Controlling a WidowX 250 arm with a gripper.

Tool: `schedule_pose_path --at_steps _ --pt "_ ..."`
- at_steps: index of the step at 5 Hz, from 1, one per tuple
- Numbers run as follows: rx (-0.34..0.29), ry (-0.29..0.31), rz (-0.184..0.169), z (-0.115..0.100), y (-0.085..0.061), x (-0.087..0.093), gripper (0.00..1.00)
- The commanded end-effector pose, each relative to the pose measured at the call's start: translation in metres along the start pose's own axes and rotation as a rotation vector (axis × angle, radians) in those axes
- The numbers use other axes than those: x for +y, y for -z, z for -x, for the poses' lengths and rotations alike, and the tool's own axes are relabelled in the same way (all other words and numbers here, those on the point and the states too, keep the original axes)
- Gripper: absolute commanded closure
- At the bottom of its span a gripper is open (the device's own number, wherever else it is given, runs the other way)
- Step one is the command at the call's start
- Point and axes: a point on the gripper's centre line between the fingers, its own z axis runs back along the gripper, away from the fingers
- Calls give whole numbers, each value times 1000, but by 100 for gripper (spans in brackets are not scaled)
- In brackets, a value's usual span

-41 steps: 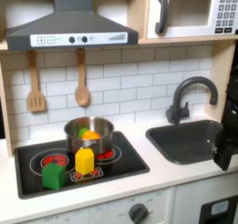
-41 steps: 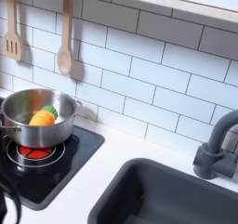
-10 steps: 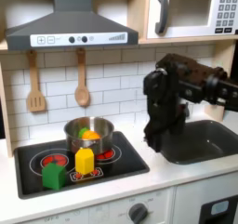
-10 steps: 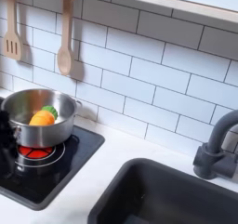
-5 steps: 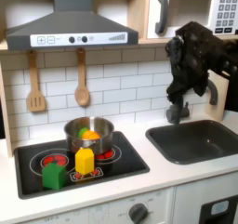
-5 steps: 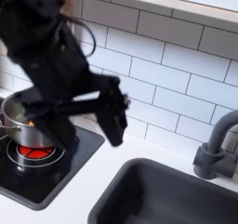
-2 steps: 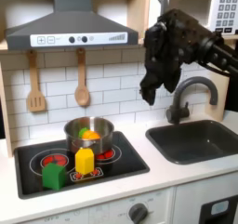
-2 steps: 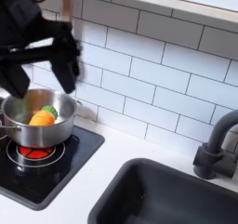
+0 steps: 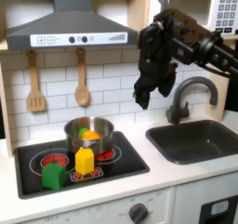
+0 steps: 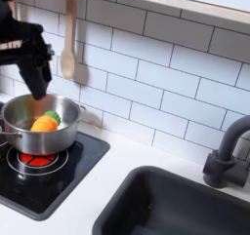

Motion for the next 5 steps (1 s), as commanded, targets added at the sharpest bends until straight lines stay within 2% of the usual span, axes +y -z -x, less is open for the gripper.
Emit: schedule_pose_path --at_steps 1,2,3,5 --pt "-41 -43 -36 -2 -11 28 46" --pt "-66 -61 -32 -4 -16 36 100" --pt "-86 -75 -30 -5 -19 40 100" --pt "-178 -69 -19 -21 -22 42 100"
